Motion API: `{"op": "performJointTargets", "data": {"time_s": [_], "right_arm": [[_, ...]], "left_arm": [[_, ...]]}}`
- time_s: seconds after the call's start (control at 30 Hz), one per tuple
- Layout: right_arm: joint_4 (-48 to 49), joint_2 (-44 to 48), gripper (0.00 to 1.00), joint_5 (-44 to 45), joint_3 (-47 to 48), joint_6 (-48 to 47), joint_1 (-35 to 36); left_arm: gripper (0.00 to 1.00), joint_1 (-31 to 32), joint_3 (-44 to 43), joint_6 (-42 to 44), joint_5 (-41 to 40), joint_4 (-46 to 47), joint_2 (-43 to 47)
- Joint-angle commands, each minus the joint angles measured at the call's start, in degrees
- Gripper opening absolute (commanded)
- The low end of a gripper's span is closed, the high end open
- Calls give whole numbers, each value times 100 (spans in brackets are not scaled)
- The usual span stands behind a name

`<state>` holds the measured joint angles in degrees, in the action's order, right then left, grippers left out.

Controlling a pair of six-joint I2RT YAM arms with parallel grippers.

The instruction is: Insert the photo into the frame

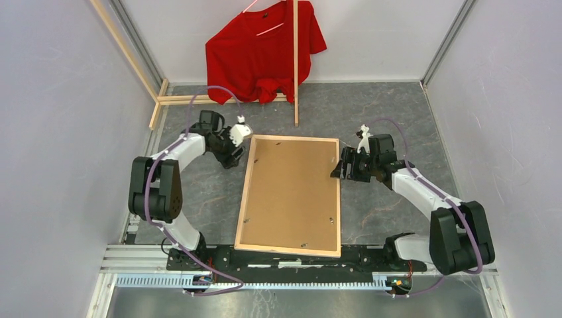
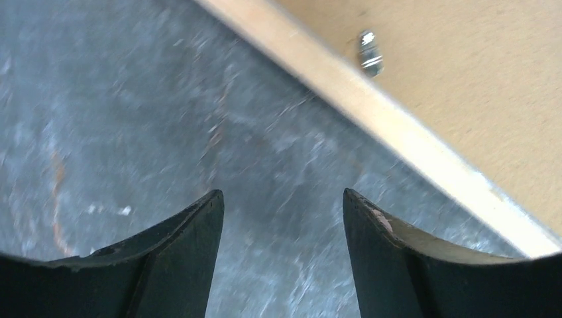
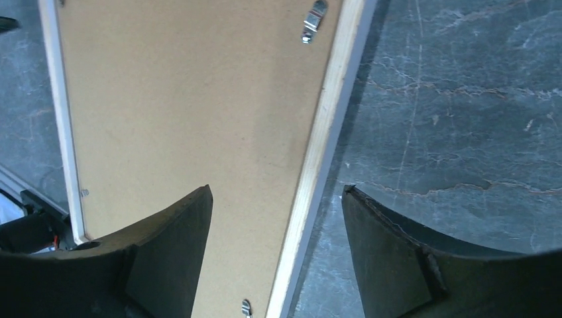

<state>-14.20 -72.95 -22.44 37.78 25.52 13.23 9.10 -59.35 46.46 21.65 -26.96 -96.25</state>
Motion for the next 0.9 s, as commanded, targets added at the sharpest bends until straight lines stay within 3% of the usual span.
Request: {"op": "performJointTargets", "data": {"time_s": [0.0, 0.1, 0.23, 0.37, 0.43, 0.53, 0.8, 0.87], "right_arm": [[199, -166, 74, 135, 166, -103, -66], [359, 0, 57, -160, 63, -143, -50], [250, 675, 48, -332, -137, -215, 100], [-121, 1133, 49, 75, -304, -309, 232], [-169, 1169, 55, 275, -342, -262, 206], [48, 1008, 55, 120, -463, -91, 190], [133, 650, 42, 346, -492, -13, 180], [44, 532, 34, 404, -441, -26, 165]], "left_arm": [[73, -641, -319, 294, 417, -764, 52], [73, -708, -1, 475, 425, -853, 76], [73, -678, 283, 406, 785, -897, 88], [72, -633, 435, 414, 905, -916, 82], [71, -572, 495, 413, 917, -908, 72], [71, -420, 565, 328, 967, -814, 54], [70, -22, 620, 105, 1077, -578, -136], [69, 28, 593, 69, 1045, -564, -193]]}}
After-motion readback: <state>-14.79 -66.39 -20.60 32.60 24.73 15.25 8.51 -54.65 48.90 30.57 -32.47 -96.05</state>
